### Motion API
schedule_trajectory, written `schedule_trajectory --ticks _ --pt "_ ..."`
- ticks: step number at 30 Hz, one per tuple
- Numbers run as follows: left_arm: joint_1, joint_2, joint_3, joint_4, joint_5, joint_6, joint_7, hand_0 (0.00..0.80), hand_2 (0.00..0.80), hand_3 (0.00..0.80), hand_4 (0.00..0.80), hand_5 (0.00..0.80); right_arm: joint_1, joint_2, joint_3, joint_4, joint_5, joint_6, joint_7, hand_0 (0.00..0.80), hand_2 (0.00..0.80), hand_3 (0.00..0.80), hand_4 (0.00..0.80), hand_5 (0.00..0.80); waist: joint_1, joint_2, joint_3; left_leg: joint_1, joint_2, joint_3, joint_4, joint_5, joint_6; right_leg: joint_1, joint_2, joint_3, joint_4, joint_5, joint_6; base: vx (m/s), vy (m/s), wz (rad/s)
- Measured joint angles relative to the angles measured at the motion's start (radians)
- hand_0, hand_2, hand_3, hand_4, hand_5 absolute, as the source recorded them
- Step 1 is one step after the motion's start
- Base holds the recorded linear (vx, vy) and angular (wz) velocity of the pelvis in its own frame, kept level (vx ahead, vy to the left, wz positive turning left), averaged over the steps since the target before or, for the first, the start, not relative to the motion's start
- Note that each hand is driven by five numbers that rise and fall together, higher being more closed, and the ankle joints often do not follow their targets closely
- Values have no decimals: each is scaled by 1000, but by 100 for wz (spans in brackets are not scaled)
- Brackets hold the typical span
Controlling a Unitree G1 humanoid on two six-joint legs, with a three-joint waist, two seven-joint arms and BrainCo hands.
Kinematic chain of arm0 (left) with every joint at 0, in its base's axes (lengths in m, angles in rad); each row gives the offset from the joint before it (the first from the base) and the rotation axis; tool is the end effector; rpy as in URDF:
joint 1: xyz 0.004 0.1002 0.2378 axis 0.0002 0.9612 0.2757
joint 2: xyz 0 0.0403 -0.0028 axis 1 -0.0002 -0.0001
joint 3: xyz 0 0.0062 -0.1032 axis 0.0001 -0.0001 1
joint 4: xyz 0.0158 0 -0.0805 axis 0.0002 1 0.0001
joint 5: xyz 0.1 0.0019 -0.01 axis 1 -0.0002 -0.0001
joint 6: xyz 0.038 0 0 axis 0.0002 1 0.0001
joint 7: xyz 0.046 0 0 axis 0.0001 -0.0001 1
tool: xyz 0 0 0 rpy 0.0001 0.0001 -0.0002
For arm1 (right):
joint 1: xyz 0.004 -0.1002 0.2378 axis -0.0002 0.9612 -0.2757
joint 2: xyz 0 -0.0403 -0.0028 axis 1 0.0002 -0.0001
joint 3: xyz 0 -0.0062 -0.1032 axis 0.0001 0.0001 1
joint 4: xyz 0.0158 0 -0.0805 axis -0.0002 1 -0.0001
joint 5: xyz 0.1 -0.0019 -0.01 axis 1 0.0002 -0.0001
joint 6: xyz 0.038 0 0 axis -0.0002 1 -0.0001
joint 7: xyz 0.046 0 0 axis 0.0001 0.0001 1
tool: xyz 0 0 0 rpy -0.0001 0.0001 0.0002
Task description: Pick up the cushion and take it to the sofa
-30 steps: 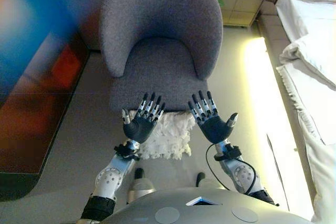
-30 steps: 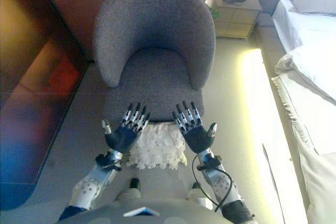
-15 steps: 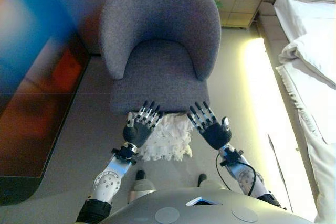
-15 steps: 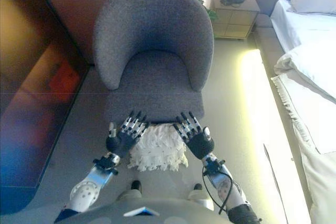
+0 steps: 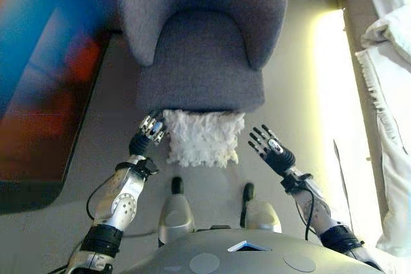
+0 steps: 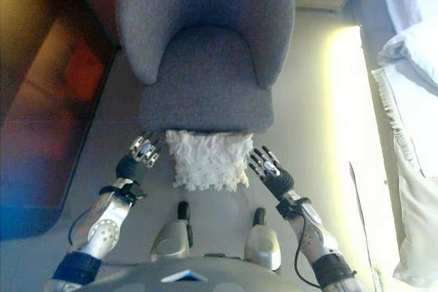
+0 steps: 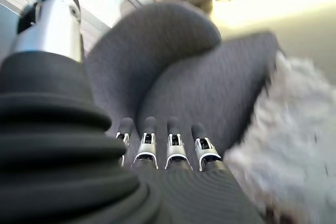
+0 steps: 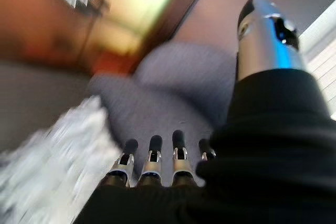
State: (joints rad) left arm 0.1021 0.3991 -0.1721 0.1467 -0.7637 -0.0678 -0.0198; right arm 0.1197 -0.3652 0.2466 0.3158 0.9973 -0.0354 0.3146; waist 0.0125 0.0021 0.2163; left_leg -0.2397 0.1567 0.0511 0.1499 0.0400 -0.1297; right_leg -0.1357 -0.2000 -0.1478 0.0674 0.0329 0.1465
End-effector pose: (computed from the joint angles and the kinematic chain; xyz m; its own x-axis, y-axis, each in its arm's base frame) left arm 0.1736 0.2088 0.0069 0.9715 -0.0676 -0.2274 -0.0170 0.9362 -0.3510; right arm 0.1540 -0.2010 -0.0303 0.9115 0.3110 -0.2693 -0.0773 0.7724 0.6304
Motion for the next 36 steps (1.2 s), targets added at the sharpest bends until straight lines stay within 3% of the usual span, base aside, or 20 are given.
schedule_trajectory --ticks 5,8,14,18,23,28,36 --pt "-124 22 -2 62 83 -37 68 0 0 0 0 0 -151 -1 1 112 -153 -57 -103 0 0 0 0 0 14 7 100 -108 -8 9 160 -62 22 -85 -37 -2 83 -9 7 -68 35 -12" --pt "-197 47 -6 98 84 -66 124 0 0 0 0 0 -278 -3 12 171 -211 -95 -165 0 0 0 0 0 33 -1 155 -201 16 23 265 -108 24 -193 -47 -3 161 -18 12 -188 -91 -36" --pt "-502 69 -109 240 211 -127 275 0 0 0 0 0 -619 -45 31 247 -240 -96 -320 0 0 0 0 0 -5 -3 282 -464 23 15 446 -126 44 -482 -60 45 394 -49 11 -205 30 -9" --pt "-618 34 -136 324 240 -184 339 0 0 0 0 0 -729 -54 70 280 -268 -98 -382 0 0 0 0 0 -26 -2 302 -623 18 -6 586 -173 56 -663 -78 84 587 -121 7 -68 7 7" --pt "-644 44 -133 335 241 -212 360 0 0 0 0 0 -764 -106 81 300 -280 -97 -421 0 0 0 0 0 -27 3 304 -815 20 -45 806 -239 45 -875 -103 110 878 -247 -4 -4 -17 14" --pt "-696 76 -120 377 178 -214 302 0 0 0 0 0 -849 -154 80 303 -279 -94 -426 0 0 0 0 0 -34 8 307 -1007 55 -67 1091 -330 38 -1081 -118 164 1207 -381 -11 82 -18 9" --pt "-813 110 -112 516 23 -174 291 0 0 0 0 0 -975 -167 85 389 -261 -31 -418 0 0 0 0 0 -54 17 311 -1159 90 -105 1356 -405 32 -1232 -118 227 1487 -478 -12 87 2 2"
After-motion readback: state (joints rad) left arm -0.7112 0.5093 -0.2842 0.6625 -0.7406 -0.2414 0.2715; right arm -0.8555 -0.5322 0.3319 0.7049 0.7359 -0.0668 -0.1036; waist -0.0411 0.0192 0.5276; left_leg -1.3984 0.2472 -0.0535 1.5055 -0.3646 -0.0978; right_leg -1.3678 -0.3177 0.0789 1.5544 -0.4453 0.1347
